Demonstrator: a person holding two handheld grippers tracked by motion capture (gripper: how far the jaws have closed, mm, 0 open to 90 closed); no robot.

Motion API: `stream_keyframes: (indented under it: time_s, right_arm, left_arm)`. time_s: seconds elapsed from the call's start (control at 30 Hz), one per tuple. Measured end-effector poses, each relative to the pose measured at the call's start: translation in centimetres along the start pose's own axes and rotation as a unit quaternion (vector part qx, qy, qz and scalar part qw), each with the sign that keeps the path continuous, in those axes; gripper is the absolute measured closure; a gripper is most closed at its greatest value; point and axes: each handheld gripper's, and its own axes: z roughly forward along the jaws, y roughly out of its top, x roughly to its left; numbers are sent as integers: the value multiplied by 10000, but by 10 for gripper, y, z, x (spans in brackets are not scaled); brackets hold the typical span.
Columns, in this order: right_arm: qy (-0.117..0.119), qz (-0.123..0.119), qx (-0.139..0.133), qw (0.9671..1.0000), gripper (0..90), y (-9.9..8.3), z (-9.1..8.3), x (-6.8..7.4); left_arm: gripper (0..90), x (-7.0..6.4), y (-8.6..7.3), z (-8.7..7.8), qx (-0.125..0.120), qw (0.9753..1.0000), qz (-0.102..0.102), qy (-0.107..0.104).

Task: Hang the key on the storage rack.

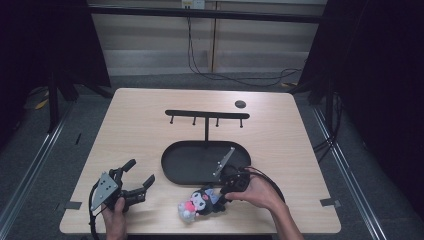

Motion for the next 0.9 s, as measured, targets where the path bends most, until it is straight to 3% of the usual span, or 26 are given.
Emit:
stream_keyframes:
  time_s: [0.17, 0.4, 0.5, 0.57, 0.77, 0.9]
  right_arm:
    - [91, -122, 159, 9998, 638, 6, 2, -1]
    - [4, -279, 370, 9989, 638, 10, 3, 1]
    - [20, -240, 413, 9989, 616, 11, 2, -1]
    - [173, -252, 410, 9987, 576, 12, 2, -2]
    - [494, -431, 560, 9963, 673, 18, 3, -9]
    - [525, -565, 736, 9943, 750, 24, 7, -6]
  left_arm:
    - [153, 0, 0, 0, 21, 10000, 30, 7]
    - [152, 0, 0, 0, 3, 10000, 7, 11]
    - [153, 0, 0, 0, 11, 10000, 19, 12]
    - [152, 0, 0, 0, 15, 10000, 24, 11]
    - [152, 0, 0, 0, 15, 10000, 28, 7]
    - [152, 0, 0, 0, 14, 10000, 26, 3]
